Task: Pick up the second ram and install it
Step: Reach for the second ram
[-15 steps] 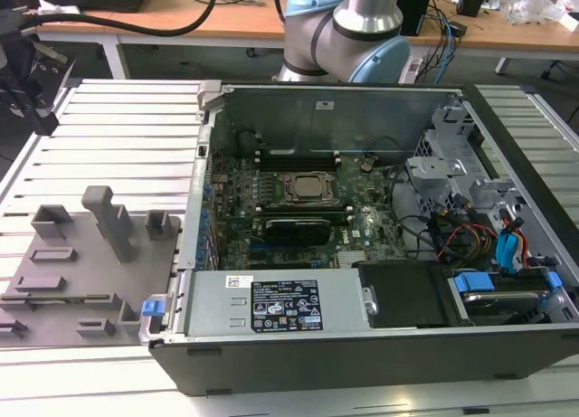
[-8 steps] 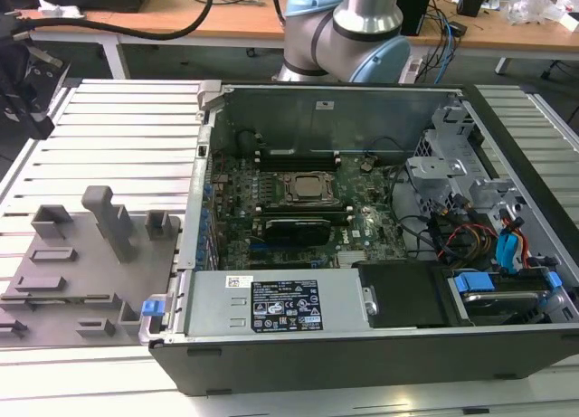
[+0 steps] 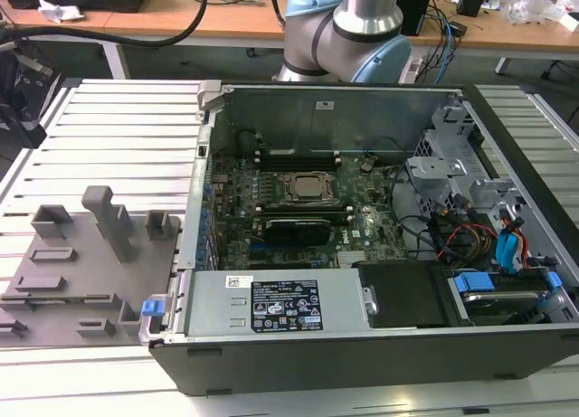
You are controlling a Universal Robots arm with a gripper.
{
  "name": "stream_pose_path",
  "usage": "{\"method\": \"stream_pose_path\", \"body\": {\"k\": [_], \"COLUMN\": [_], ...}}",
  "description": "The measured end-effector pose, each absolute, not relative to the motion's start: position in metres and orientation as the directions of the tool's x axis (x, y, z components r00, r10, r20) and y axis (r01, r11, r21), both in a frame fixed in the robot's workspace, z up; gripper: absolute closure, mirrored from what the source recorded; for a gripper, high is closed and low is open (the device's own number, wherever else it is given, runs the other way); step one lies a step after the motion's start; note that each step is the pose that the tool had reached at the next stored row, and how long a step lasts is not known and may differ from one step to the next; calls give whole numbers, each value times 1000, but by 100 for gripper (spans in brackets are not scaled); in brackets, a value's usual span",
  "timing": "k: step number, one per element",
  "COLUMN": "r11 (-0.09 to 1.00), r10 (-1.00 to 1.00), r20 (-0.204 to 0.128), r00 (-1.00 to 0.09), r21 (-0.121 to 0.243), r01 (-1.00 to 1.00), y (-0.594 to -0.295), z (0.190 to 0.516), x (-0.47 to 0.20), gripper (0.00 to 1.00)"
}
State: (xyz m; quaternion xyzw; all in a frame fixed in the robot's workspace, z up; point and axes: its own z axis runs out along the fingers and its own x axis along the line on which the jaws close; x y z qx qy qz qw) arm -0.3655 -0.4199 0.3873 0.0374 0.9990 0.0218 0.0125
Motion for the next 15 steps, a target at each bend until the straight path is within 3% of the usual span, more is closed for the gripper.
{"method": "stream_pose_path", "body": {"k": [15], "r11": [996], "r10": [75], "r20": [-23], "r00": [-997], "r21": [45], "r01": [74], "y": [-444], "z": [386], "x": [-371], "gripper": [89]}}
